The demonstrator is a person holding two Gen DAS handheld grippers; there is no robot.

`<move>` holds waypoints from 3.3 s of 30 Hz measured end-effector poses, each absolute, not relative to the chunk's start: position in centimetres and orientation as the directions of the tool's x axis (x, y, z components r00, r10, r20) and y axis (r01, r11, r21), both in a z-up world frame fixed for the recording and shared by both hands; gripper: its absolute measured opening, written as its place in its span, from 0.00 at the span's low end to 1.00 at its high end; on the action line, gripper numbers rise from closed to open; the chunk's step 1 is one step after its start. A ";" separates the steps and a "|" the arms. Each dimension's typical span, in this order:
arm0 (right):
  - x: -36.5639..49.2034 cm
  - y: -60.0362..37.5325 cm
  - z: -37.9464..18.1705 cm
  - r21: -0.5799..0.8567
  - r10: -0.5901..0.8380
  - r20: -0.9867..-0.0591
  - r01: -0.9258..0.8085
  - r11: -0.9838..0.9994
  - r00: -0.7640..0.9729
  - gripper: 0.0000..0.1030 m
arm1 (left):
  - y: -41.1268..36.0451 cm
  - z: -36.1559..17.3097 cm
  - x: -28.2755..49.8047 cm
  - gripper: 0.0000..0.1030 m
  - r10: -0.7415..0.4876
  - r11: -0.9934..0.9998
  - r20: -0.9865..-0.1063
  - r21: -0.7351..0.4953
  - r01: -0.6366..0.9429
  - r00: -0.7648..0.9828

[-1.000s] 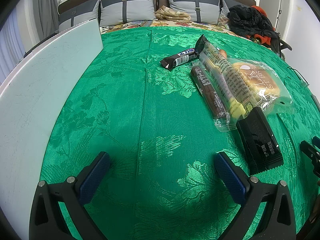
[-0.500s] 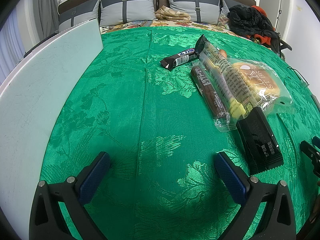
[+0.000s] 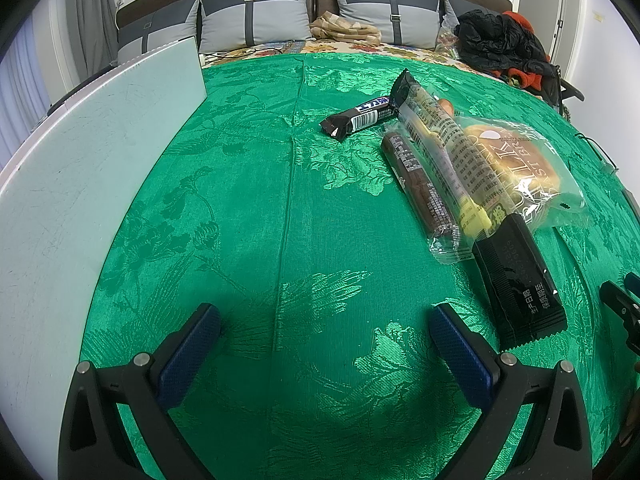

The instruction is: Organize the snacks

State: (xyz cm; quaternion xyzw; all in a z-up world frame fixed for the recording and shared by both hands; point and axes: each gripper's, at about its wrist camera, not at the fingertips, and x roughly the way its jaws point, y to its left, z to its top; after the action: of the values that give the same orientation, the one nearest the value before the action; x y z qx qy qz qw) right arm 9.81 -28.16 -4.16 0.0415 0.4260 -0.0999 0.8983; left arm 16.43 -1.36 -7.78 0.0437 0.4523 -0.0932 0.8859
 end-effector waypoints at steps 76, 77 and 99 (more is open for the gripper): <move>9.9 -28.3 -4.1 -0.010 -0.144 -0.775 0.216 0.976 0.615 0.85 | 0.5 -4.0 19.3 0.97 -0.130 0.967 -0.855 0.002 0.254 0.503; 9.9 -28.3 -4.1 -0.010 -0.144 -0.775 0.216 0.976 0.615 0.85 | 0.5 -4.4 19.6 0.97 -0.114 0.969 -0.858 0.016 0.248 0.500; 9.9 -28.3 -4.1 -0.010 -0.144 -0.776 0.217 0.976 0.615 0.85 | 3.6 -7.7 19.5 1.00 -0.093 0.988 -0.829 -0.009 0.154 0.551</move>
State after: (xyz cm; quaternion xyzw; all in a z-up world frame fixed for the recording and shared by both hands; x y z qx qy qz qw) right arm 9.94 -28.28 -4.12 0.0425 0.4273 -0.1007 0.8975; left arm 19.53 3.62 -7.68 0.0322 0.4688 -0.0702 0.8799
